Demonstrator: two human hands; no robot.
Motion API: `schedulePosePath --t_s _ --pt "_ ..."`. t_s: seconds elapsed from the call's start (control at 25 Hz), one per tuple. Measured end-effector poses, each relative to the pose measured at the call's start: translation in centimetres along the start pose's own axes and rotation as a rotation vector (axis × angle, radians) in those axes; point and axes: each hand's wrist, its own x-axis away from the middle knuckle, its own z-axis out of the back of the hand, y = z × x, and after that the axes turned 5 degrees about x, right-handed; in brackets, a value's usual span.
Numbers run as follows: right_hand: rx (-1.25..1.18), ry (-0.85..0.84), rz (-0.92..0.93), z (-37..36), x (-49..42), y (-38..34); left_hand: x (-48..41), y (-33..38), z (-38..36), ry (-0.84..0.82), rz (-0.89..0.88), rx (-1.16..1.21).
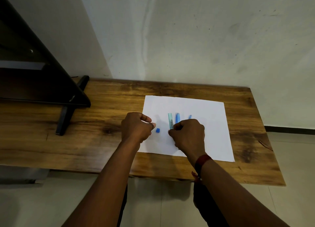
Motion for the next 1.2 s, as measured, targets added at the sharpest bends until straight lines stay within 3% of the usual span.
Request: schedulePosePath --t_s 0.36,0.56,0.96,1.2 --pt "0.024 -0.069 0.000 -0.8 0.7 0.4 0.0 -0.7 -0.7 -0.064 -0.021 0.021" --pt "0.037 -0.016 0.047 -1.4 1.4 0.1 0.3 -0.7 -0.7 -0.081 -0.032 0.025" --pt "-0.025 0.052 0.080 -2.5 2.3 0.2 1.4 0.1 0.1 -0.275 -0.049 0.109" --pt "-0.310 -0.105 0.022 -0.5 1.2 -0.7 1.3 0.2 0.5 -0.279 -0.202 0.046"
